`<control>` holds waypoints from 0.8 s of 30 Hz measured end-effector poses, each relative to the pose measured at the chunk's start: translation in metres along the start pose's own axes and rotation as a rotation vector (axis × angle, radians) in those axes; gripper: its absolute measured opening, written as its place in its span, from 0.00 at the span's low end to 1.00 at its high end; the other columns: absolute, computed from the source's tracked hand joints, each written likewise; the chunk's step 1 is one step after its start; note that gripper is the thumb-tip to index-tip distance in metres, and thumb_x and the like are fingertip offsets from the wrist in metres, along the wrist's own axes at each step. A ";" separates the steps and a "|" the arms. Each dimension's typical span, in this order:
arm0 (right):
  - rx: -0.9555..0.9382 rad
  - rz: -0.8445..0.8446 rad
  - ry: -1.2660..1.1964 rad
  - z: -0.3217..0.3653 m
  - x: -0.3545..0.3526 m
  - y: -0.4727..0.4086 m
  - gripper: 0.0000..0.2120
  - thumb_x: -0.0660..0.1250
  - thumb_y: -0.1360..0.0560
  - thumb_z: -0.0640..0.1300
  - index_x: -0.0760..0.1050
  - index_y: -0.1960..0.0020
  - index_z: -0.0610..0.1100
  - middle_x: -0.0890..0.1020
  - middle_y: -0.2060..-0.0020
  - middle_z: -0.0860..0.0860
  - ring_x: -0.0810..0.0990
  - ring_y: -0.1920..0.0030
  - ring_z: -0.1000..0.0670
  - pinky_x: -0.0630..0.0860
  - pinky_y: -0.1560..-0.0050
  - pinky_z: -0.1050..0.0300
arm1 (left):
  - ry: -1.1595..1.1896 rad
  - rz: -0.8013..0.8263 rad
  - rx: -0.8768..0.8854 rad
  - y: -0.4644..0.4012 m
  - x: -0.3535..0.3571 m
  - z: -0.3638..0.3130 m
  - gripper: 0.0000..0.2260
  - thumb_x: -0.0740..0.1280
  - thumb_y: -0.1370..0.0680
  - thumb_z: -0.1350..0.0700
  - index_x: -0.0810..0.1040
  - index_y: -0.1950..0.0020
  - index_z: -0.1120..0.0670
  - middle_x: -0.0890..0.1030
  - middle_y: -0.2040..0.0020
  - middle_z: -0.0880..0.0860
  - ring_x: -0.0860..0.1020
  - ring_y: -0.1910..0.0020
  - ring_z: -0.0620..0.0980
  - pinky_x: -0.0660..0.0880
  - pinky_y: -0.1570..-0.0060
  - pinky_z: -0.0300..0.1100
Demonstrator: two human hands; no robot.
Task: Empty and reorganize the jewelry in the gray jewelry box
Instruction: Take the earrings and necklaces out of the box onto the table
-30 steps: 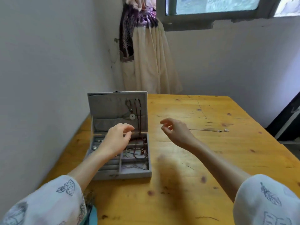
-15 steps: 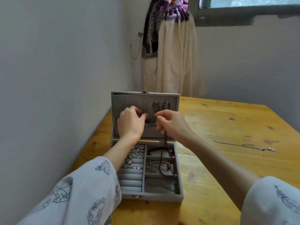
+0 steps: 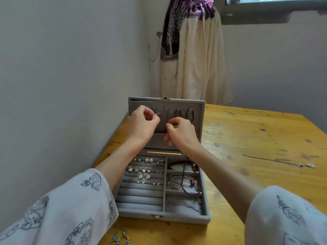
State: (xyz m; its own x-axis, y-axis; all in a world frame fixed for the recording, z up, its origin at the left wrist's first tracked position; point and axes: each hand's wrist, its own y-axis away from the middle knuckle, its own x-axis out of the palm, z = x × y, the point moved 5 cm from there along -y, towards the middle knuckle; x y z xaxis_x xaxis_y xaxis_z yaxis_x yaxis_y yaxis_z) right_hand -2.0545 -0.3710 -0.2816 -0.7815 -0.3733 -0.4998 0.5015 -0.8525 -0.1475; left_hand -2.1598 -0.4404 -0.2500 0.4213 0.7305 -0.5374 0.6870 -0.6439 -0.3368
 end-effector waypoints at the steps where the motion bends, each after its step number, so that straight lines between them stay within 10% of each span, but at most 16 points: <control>1: 0.028 -0.020 -0.020 -0.001 0.004 -0.001 0.09 0.59 0.23 0.44 0.75 0.46 0.44 0.82 0.70 0.50 0.79 0.71 0.51 0.78 0.51 0.50 | 0.048 0.011 -0.001 -0.003 -0.003 -0.002 0.03 0.67 0.26 0.58 0.73 0.58 0.54 0.81 0.60 0.50 0.76 0.61 0.44 0.67 0.66 0.32; 12: 0.132 -0.294 0.227 0.006 0.004 -0.015 0.11 0.60 0.23 0.45 0.78 0.50 0.40 0.82 0.55 0.44 0.80 0.51 0.42 0.73 0.54 0.52 | 0.026 0.145 0.348 -0.012 -0.006 -0.045 0.05 0.61 0.22 0.62 0.72 0.54 0.53 0.79 0.63 0.49 0.73 0.67 0.38 0.66 0.67 0.23; 24: 0.070 -0.410 -0.151 0.021 -0.029 -0.015 0.07 0.60 0.24 0.45 0.75 0.54 0.42 0.81 0.63 0.48 0.78 0.58 0.48 0.70 0.59 0.59 | 0.327 -0.011 0.079 -0.029 -0.027 -0.045 0.07 0.58 0.21 0.63 0.72 0.50 0.52 0.78 0.60 0.47 0.78 0.57 0.43 0.74 0.58 0.33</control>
State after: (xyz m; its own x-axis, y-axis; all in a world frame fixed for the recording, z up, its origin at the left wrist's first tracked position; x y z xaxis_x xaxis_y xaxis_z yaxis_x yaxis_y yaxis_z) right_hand -2.0469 -0.3550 -0.2470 -0.9587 -0.0443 -0.2810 0.1167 -0.9621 -0.2463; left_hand -2.1648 -0.4310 -0.1908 0.5903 0.7637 -0.2612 0.6502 -0.6417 -0.4067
